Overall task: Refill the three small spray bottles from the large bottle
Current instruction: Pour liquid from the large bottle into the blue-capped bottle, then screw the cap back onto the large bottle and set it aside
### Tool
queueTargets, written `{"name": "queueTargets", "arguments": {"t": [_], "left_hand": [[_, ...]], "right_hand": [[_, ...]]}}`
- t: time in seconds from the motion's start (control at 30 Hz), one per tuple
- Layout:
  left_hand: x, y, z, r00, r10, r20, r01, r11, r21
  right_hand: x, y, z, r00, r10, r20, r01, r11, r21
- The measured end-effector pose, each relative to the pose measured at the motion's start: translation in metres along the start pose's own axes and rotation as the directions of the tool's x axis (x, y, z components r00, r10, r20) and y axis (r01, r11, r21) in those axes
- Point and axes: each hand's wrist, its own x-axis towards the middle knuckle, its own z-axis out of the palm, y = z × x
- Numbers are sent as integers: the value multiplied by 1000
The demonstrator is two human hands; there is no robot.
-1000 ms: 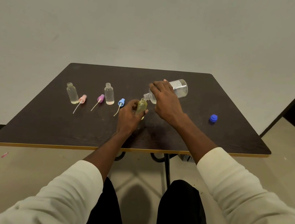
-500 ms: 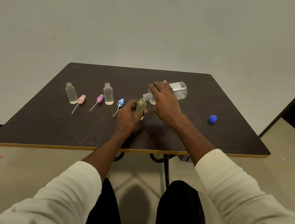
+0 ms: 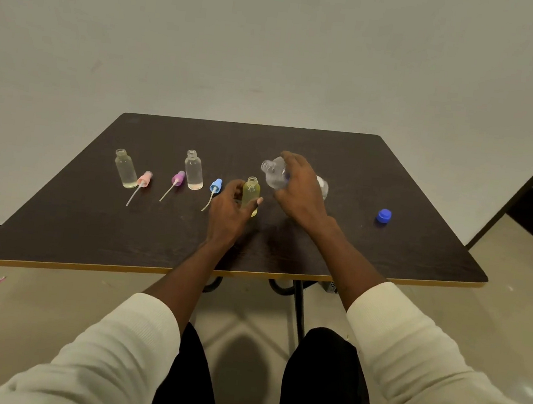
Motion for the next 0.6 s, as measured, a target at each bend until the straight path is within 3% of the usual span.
{"name": "queueTargets", "arguments": {"t": [0.2,0.37,0.6], "left_hand": [[2,-2,1,1000,-13,5,13,999,-32],[4,-5,3,1000,-25,2,25,999,-22],[5,-3,1,998,-58,24,58,998,-13]], "right_hand": [[-6,1,-1,931,355,-83,-301,877,374],[-13,8,2,917,372,-148,-279,859,430],[-14,18,1,924,364,-119,-274,846,456]]}}
